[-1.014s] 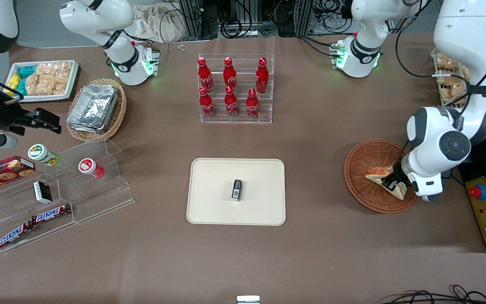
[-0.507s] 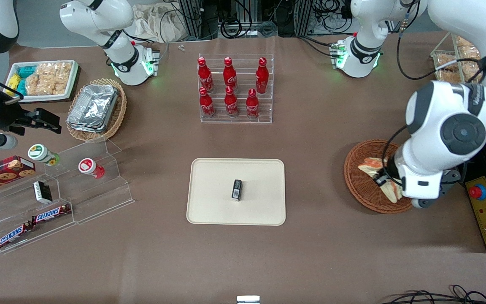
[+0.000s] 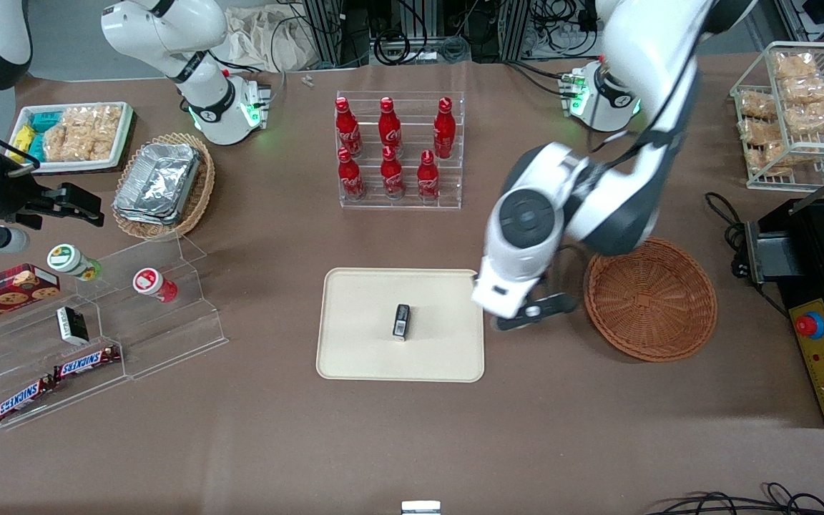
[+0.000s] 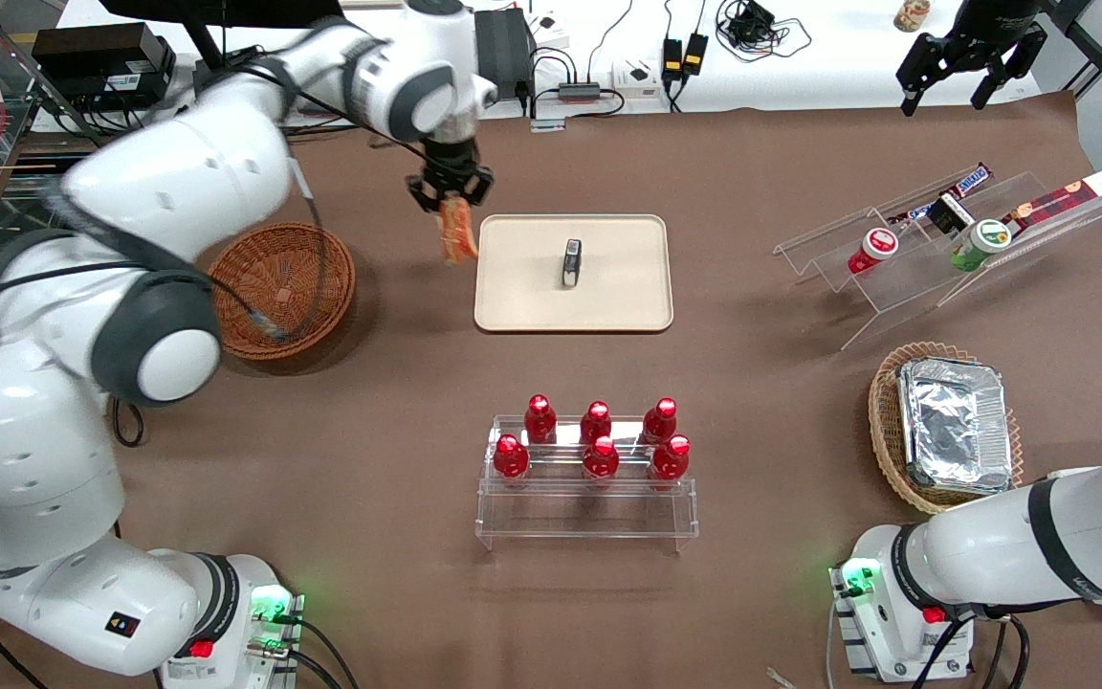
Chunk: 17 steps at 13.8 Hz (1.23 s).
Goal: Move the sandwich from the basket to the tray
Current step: 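Carry the held sandwich over to the white tray, then lower the sandwich onto the tray beside the black box and open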
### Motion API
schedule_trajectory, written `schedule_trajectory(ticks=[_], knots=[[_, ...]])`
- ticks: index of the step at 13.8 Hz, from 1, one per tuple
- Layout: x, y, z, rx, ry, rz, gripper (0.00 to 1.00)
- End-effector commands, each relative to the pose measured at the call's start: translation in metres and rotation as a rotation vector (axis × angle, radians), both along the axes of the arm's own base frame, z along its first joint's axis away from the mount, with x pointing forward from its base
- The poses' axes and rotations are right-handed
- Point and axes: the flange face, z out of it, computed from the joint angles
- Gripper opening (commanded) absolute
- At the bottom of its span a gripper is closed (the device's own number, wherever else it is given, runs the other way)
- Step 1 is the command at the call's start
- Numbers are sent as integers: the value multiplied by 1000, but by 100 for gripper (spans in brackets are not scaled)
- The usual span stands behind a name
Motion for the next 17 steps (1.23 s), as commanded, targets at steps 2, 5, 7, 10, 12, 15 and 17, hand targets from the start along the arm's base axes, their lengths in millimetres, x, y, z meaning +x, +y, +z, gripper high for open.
schedule_trajectory(ticks=[2, 5, 7, 10, 12, 15, 17], knots=[[26, -35, -83, -77, -60, -29, 0], [36, -44, -127, -151, -140, -40, 0], [38, -46, -136, -164, -159, -42, 24], [34, -52, -132, -161, -167, -54, 100], [34, -51, -117, -158, -172, -52, 100], [22, -33, -77, -79, -98, -50, 100], [12, -2, -34, 2, -31, -38, 100]])
